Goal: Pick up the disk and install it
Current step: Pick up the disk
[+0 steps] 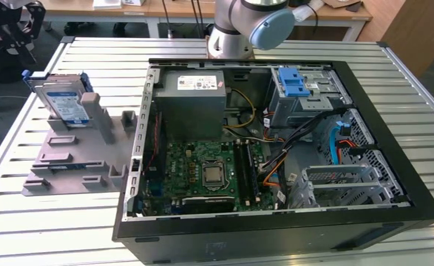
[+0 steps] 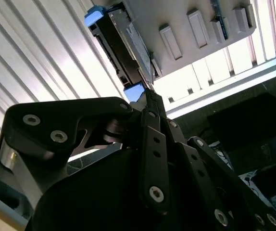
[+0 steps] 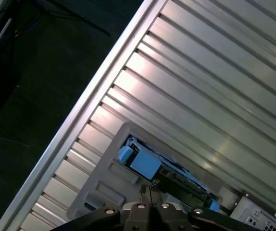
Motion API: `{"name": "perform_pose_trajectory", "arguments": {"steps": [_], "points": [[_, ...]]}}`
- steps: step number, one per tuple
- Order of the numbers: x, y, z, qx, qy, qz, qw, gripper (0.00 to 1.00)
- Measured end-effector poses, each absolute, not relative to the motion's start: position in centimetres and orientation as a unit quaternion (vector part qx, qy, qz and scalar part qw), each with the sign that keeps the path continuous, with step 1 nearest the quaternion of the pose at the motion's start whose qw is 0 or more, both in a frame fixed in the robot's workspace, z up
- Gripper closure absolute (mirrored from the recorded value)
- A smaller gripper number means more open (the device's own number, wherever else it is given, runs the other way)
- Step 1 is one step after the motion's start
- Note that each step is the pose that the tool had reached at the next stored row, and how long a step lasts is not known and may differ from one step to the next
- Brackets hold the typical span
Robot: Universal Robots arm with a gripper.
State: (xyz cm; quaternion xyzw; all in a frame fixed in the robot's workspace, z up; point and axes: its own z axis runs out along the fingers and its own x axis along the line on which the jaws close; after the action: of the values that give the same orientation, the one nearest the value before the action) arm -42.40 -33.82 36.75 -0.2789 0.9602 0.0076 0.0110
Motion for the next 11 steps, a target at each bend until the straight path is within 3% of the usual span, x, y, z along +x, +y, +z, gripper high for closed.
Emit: {"name": "perform_pose_trajectory", "arguments": {"steps": [11], "points": [[-42.6, -33.82, 36.66, -0.347, 0.938, 0.008, 0.01, 0.89]]}}
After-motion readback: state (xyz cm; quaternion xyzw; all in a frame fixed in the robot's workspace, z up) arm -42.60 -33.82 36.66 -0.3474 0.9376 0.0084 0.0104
